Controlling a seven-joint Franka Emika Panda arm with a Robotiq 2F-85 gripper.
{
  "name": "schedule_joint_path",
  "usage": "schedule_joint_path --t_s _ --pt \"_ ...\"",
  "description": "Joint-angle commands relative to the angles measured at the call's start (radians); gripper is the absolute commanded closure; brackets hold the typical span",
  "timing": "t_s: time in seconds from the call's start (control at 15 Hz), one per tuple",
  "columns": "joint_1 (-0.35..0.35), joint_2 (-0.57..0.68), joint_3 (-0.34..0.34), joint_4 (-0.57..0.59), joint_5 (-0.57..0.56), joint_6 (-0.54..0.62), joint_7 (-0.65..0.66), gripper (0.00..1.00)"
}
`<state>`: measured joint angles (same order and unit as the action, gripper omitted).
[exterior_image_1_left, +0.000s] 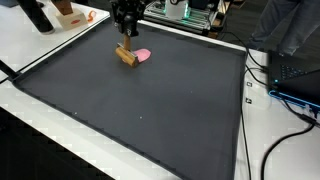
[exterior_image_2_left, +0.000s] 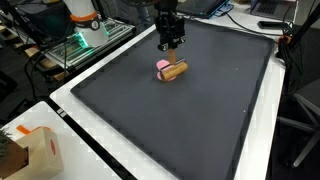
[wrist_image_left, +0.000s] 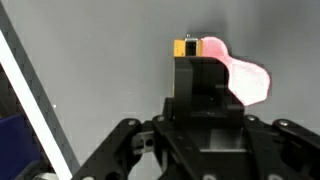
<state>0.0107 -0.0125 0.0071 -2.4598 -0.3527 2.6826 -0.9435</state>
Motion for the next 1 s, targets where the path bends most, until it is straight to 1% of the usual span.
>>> schedule_joint_path --t_s 0.0,0.2,0.4,0.6,0.8,0.87,0.93 --pt "-0.001 -0.064 -0.001 -0.026 -0.007 0.01 0.036 0.76" --pt "0.0 -0.113 -0.001 -0.03 -0.011 0.002 0.064 0.76" --pt "0.001 -0.167 0.002 -0.022 -0.005 -0.037 0.136 0.76" --pt "0.013 -0.204 -0.005 -0.002 0.067 -0.109 0.197 0.76" --pt "0.019 -0.218 -0.027 0.042 0.184 -0.238 0.235 0.76" --pt "0.014 -0.215 -0.032 0.061 0.206 -0.278 0.257 0.76" --pt "0.011 -0.218 -0.031 0.068 0.21 -0.291 0.28 0.76"
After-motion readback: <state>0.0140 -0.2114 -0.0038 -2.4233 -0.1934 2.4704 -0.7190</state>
